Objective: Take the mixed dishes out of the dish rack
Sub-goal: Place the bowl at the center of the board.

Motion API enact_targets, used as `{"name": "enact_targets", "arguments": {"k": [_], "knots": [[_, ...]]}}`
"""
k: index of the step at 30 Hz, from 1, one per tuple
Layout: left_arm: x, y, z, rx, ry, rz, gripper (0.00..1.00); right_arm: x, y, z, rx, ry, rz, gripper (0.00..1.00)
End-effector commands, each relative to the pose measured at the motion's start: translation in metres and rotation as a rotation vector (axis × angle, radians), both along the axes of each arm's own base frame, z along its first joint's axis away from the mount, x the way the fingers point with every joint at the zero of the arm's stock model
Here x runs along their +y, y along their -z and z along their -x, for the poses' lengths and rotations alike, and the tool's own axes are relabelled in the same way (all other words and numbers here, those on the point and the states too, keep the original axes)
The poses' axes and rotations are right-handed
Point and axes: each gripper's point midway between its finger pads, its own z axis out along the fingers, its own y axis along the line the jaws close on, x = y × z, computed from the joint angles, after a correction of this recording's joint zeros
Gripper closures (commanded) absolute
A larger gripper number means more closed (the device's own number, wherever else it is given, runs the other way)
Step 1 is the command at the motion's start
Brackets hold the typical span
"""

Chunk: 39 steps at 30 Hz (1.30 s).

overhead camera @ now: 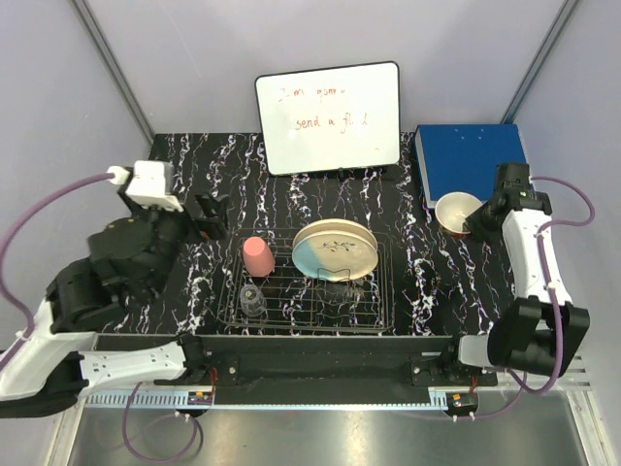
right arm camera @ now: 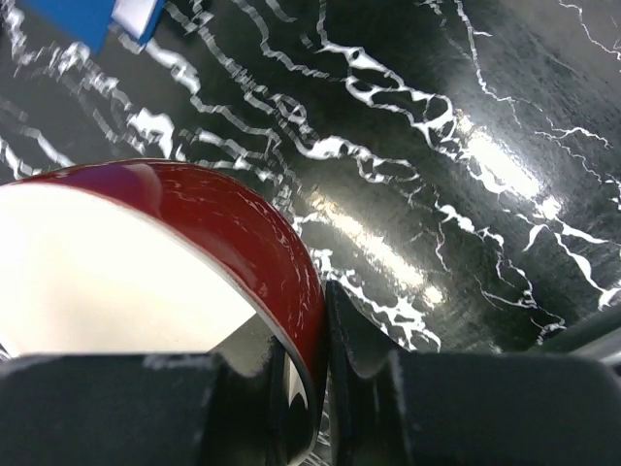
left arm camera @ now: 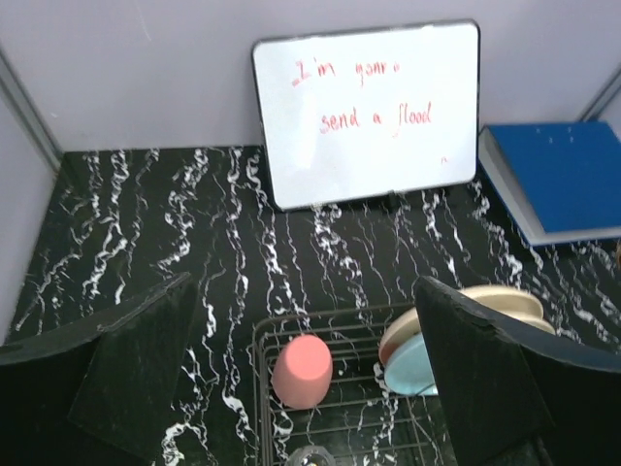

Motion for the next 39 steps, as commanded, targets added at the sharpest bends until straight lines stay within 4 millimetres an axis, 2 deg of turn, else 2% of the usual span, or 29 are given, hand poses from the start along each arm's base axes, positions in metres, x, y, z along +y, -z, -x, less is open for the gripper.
{"name": "enact_targets", "arguments": {"k": [1, 2, 4, 11, 14, 20, 25, 32, 37, 39], "knots": [[-0.022, 0.026, -0.001, 0.058, 0.044, 0.057, 0.01, -0.025, -0.016, -0.041, -0.187, 0.08, -0.085, 1.0], [-0.021, 0.031, 0.001, 0.066, 0.044, 0.084, 0.01, -0.028, 0.003, -0.042, -0.142, 0.091, -0.114, 1.0], [-0.023, 0.033, 0.002, 0.06, 0.056, 0.113, 0.01, -0.038, 0.009, -0.049, -0.167, 0.125, -0.108, 1.0], [-0.04, 0.062, -0.002, 0.102, 0.079, 0.068, 0.01, -0.066, 0.065, -0.046, -0.097, 0.257, -0.117, 1.0], [-0.044, 0.073, -0.003, 0.122, 0.076, 0.06, 0.01, -0.075, 0.074, -0.048, -0.087, 0.292, -0.107, 1.0], [-0.043, 0.079, -0.003, 0.129, 0.068, 0.059, 0.01, -0.099, 0.089, -0.049, -0.032, 0.344, -0.04, 1.0], [-0.043, 0.087, -0.004, 0.138, 0.062, 0.043, 0.01, -0.105, 0.101, -0.055, -0.007, 0.351, -0.034, 1.0], [-0.043, 0.094, -0.005, 0.146, 0.053, 0.024, 0.01, -0.113, 0.124, -0.052, 0.064, 0.356, -0.009, 1.0], [-0.045, 0.097, -0.006, 0.15, 0.053, 0.008, 0.01, -0.117, 0.131, -0.058, 0.092, 0.348, -0.006, 1.0], [-0.045, 0.097, -0.006, 0.151, 0.053, 0.008, 0.01, -0.114, 0.133, -0.058, 0.102, 0.342, -0.021, 0.95]]}}
